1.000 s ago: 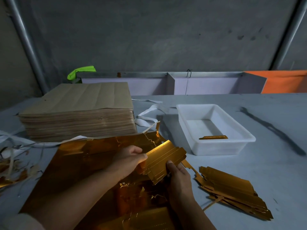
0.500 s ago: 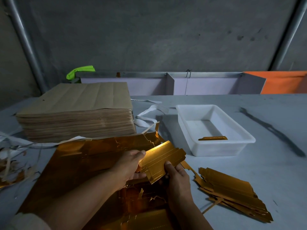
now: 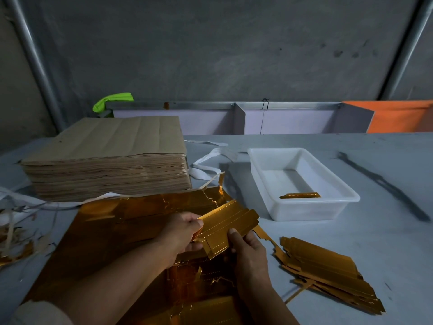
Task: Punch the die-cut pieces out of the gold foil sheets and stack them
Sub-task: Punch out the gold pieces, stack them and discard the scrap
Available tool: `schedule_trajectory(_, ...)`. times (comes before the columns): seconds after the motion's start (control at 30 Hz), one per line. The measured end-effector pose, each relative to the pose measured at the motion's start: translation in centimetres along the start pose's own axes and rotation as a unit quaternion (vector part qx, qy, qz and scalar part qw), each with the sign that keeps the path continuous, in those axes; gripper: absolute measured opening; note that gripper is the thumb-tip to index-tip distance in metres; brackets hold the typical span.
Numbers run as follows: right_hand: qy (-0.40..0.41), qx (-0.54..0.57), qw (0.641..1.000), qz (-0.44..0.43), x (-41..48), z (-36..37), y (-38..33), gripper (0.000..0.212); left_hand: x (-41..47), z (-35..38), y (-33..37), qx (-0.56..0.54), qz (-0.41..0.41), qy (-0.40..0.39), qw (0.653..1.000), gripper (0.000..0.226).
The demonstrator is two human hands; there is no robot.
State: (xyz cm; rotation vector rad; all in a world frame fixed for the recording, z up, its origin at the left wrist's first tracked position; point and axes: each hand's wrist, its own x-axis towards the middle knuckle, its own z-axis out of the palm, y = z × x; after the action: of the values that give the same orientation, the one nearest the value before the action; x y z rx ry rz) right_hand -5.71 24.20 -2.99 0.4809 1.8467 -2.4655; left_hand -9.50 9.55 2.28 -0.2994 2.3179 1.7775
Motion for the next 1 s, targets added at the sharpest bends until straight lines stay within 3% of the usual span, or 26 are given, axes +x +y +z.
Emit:
schedule_trajectory(0.33,0.008,0.001,1.0,0.003,-0.02,0.04,-0.23,0.02,0.09,-0.08,0.03,-0.019,-0.001,-0.012,1.0,0.025)
schedule_trajectory(0.63,0.011,0.01,1.0,0.001,-0.11,-0.03,-0.46,0.024,-0.18,0.02,0.18,-0.096,-0.088,-0.045,0.99,0.023)
schedule_trajectory(1.0,0.008,0.007,1.0,-0.016,-0.3,0.02,-0.5,0.03,0.4,0.61,0.39,-0.055,-0.04,-0.006,0.998,0.043)
